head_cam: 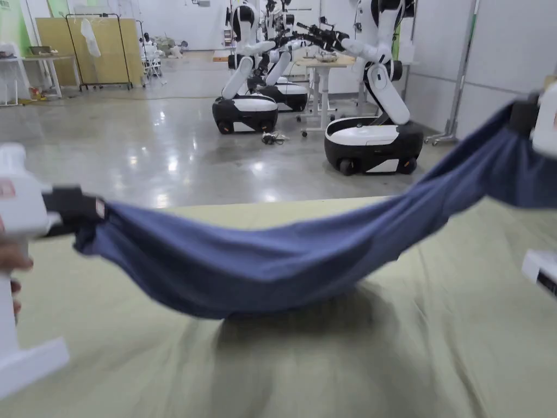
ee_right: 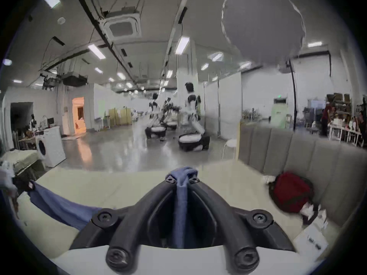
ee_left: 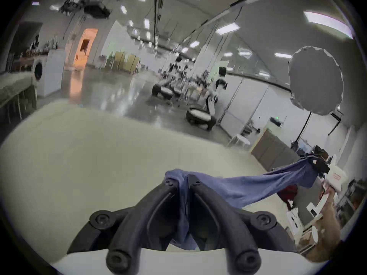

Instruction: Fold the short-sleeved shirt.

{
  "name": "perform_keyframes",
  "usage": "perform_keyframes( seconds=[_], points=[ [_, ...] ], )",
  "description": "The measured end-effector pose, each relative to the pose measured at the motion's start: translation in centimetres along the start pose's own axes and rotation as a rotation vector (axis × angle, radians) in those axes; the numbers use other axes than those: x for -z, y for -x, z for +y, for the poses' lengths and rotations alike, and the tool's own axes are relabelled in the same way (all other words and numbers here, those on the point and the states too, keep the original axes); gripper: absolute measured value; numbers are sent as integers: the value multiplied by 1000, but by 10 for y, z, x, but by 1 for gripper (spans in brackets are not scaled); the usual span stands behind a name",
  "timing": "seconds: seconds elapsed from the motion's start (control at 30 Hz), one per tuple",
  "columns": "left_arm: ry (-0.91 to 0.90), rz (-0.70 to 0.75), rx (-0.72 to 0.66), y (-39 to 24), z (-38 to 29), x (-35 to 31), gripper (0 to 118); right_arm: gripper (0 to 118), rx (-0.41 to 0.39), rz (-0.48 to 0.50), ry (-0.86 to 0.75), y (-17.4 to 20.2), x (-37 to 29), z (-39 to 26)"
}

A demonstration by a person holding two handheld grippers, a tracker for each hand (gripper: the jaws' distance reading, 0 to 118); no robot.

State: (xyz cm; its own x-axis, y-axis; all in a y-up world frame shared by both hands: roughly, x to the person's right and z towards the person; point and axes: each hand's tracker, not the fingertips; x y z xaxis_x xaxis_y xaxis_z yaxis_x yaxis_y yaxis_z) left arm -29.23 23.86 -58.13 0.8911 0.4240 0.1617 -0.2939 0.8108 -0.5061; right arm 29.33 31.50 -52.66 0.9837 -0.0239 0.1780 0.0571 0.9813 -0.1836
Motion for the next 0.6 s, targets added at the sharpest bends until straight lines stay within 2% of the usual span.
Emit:
perform_keyframes(
  seconds=[0.13,0.17,0.33,0.6],
  points=[
    [125,-10,-74,33,-68,-17,8,8,86,24,115,-8,-47,-80],
    [154,-8,-58,34,-80,-29,8,8,115,25,111,-12,-59,-94],
    [192,-27,-28,37,-119,-100,8,8,98,24,190,-26,-148,-143],
    [198,-2,-29,43,-165,-226,8,9,91,38,287,-45,-288,-166]
  ],
)
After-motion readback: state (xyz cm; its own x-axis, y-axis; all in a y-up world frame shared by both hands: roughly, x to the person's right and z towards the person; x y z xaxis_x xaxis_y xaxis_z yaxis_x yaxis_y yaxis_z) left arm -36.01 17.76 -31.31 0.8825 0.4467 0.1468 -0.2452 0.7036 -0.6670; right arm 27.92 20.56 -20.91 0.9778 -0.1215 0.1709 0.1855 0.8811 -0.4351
